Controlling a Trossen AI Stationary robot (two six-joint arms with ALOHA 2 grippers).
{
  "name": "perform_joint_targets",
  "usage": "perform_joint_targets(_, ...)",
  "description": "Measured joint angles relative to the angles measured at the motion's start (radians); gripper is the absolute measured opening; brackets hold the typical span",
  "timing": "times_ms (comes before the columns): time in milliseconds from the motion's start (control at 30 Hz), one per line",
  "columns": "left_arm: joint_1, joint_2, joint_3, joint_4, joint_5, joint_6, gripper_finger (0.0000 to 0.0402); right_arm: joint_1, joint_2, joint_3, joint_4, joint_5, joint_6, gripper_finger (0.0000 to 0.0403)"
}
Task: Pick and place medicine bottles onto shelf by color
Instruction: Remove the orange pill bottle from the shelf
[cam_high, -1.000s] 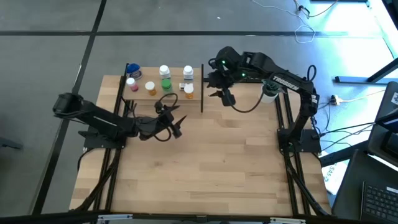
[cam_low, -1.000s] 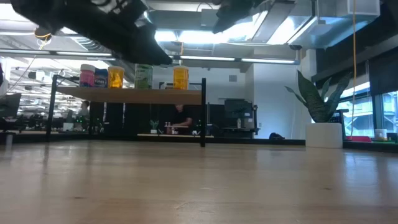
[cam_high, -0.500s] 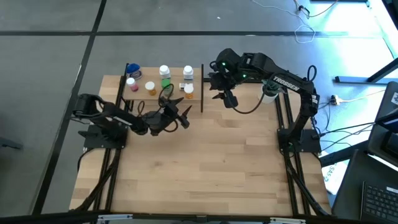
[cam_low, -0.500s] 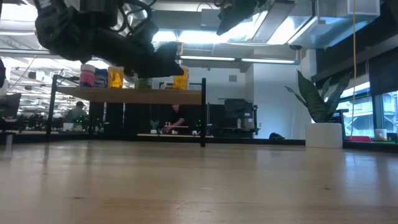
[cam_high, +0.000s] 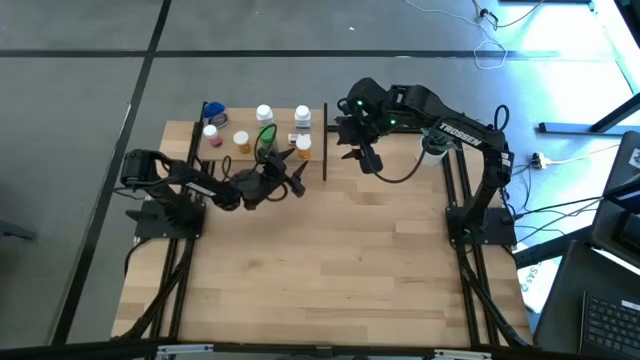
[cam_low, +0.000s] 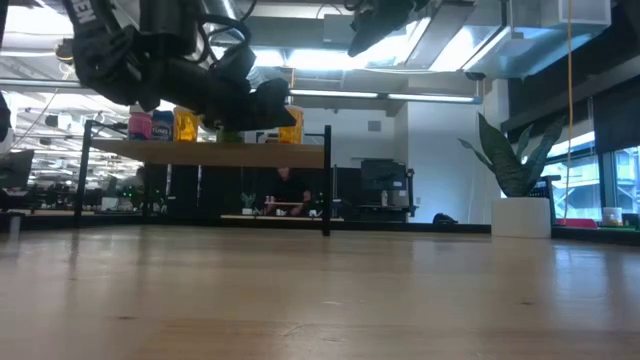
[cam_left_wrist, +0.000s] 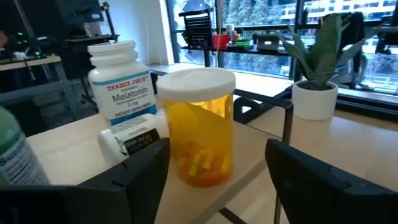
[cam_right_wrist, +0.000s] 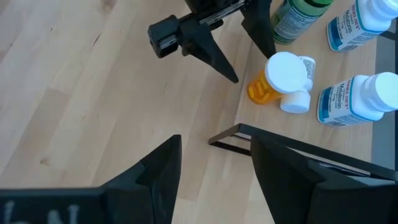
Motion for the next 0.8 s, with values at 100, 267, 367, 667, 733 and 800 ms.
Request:
perform_joint_targets(100, 0.013, 0.000, 0.000, 0.000, 0.063, -0.017, 0.0259, 0.000, 0.000, 0.000, 0.001, 0.000, 0.000, 0.0195)
perform_joint_targets(267, 0.022, 0.000, 0.000, -0.001, 0.071, -0.026, 0.0259, 0.000, 0.000, 0.000, 0.002, 0.000, 0.000, 0.0195)
perform_joint_targets(367, 0.026, 0.000, 0.000, -0.001, 0.071, -0.028, 0.0259, 0.000, 0.000, 0.000, 0.002, 0.000, 0.000, 0.0195)
perform_joint_targets(667, 0.036, 0.000, 0.001, -0.002, 0.070, -0.050, 0.0259, 0.000, 0.000, 0.000, 0.002, 0.000, 0.000, 0.0195)
perform_joint_targets(733, 0.036, 0.000, 0.001, -0.002, 0.070, -0.051, 0.0259, 0.000, 0.000, 0.000, 0.002, 0.000, 0.000, 0.0195)
perform_joint_targets(800, 0.036, 0.000, 0.001, -0.002, 0.071, -0.051, 0.0259, 0.000, 0.001, 0.000, 0.002, 0.000, 0.000, 0.0195)
